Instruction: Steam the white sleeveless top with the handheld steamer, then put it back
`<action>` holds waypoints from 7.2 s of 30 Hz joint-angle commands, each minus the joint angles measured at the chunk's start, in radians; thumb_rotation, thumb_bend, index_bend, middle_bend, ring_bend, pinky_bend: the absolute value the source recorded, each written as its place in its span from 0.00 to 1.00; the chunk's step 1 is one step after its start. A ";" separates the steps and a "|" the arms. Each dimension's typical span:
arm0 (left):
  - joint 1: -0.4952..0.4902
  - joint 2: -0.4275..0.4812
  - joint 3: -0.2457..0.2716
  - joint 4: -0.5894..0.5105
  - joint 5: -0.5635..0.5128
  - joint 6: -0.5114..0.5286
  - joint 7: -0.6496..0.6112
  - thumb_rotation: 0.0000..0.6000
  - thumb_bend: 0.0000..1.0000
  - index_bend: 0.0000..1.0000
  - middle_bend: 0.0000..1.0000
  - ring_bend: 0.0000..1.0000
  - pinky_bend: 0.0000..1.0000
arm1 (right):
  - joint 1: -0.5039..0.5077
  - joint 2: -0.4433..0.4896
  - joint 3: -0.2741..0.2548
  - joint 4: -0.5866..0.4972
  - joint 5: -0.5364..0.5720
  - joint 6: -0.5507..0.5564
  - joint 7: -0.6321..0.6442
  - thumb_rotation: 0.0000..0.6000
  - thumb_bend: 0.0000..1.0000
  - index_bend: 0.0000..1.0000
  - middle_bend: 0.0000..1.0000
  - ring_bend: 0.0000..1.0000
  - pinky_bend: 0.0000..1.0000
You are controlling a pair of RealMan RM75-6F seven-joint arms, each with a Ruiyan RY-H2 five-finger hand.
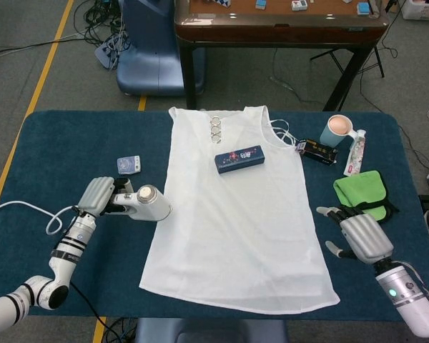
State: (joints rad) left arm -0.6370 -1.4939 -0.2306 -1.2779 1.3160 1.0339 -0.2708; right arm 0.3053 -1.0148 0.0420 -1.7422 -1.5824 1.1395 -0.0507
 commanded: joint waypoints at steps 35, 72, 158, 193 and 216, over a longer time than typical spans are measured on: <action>-0.118 -0.339 0.056 0.344 0.123 0.056 0.049 1.00 0.33 0.96 0.92 0.78 0.82 | 0.098 -0.310 -0.180 0.316 -0.111 -0.124 0.114 1.00 0.16 0.05 0.14 0.01 0.02; -0.150 -0.380 0.021 0.343 0.054 -0.012 0.026 1.00 0.34 0.96 0.92 0.78 0.82 | 0.092 -0.423 -0.206 0.478 -0.123 -0.043 0.323 1.00 0.22 0.14 0.15 0.03 0.20; -0.152 -0.542 0.134 0.628 0.217 0.151 0.059 1.00 0.33 0.96 0.91 0.77 0.80 | 0.098 -0.379 -0.223 0.413 -0.113 -0.047 0.275 1.00 0.17 0.14 0.15 0.04 0.13; -0.219 -0.590 0.077 0.858 0.162 0.073 -0.009 1.00 0.33 0.96 0.91 0.76 0.80 | 0.105 -0.387 -0.222 0.426 -0.111 -0.054 0.292 1.00 0.17 0.14 0.15 0.04 0.13; -0.166 -0.553 0.141 0.554 0.212 0.139 0.184 1.00 0.33 0.96 0.90 0.76 0.80 | 0.097 -0.383 -0.234 0.425 -0.125 -0.035 0.301 1.00 0.17 0.14 0.15 0.04 0.13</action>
State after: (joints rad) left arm -0.8037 -2.0520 -0.0904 -0.7144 1.5253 1.1715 -0.0958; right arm 0.4025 -1.3981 -0.1924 -1.3169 -1.7073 1.1048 0.2507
